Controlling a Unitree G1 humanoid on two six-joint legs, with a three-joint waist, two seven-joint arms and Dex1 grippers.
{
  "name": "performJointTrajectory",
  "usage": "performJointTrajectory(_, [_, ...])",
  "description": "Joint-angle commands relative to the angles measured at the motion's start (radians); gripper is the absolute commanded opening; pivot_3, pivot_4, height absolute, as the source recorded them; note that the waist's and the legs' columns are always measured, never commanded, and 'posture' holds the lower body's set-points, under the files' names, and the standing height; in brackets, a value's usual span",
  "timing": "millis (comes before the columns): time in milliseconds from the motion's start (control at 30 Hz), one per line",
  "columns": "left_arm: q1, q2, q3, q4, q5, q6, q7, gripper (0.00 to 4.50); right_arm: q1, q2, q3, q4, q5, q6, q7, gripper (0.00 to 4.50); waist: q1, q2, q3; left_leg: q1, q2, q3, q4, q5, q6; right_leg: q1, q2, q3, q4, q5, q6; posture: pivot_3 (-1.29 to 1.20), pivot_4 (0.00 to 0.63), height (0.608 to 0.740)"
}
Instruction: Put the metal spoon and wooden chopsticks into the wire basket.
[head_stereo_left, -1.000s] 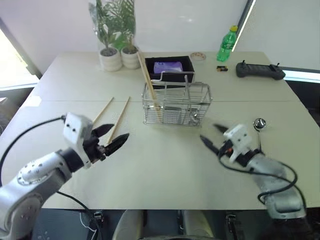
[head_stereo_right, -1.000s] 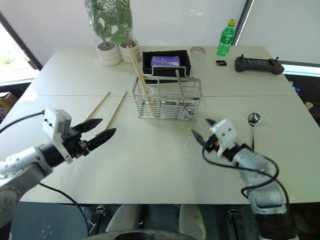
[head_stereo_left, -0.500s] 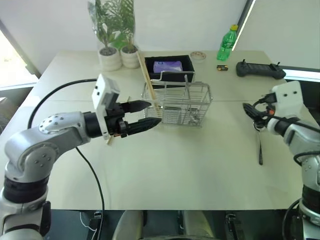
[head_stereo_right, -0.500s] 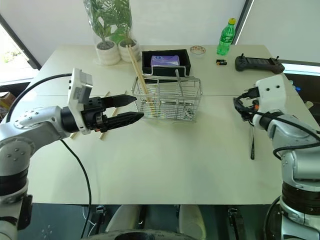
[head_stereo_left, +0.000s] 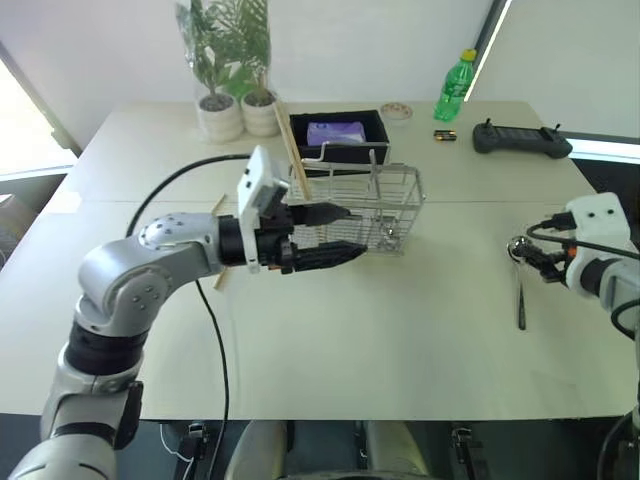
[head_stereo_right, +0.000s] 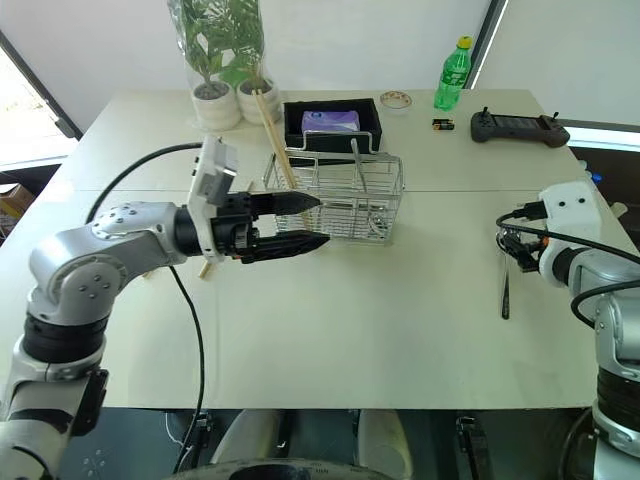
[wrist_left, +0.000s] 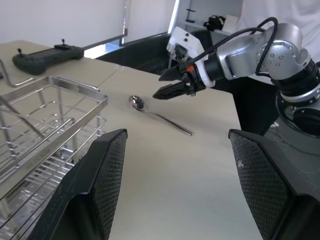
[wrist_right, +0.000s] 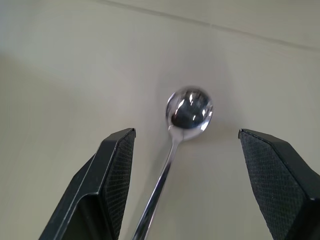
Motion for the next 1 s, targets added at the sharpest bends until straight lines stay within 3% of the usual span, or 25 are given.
performJointTrajectory(33, [-0.035, -0.015, -0.024, 0.022, 0.047, -0.038, -0.049, 3.41, 0.008, 0.035, -0.027, -0.070, 0.010, 0.024, -0.007, 3.37, -0.001, 0.000, 0.000, 0.000, 0.000, 0.000, 0.000, 0.000, 0.000, 0.000, 0.000, 0.000, 0.000, 0.000, 0.000, 0.00, 0.150, 0.716])
performJointTrajectory(500, [-0.055, -0.034, 0.001, 0.024, 0.060, -0.015, -0.066, 3.41, 0.066, 0.120, -0.047, 0.060, -0.037, -0.082, -0.039, 3.37, 0.000, 0.000, 0.000, 0.000, 0.001, -0.001, 0.000, 0.000, 0.000, 0.000, 0.001, 0.000, 0.000, 0.000, 0.000, 0.00, 0.150, 0.716])
performJointTrajectory(1000, [-0.057, -0.047, 0.017, 0.001, 0.049, 0.009, -0.033, 3.41, -0.068, 0.192, -0.056, 0.382, -0.020, -0.223, -0.034, 3.37, -0.007, 0.000, 0.000, 0.001, 0.001, -0.001, 0.000, 0.000, 0.000, 0.000, 0.002, 0.001, 0.001, 0.000, 0.000, 0.00, 0.150, 0.716])
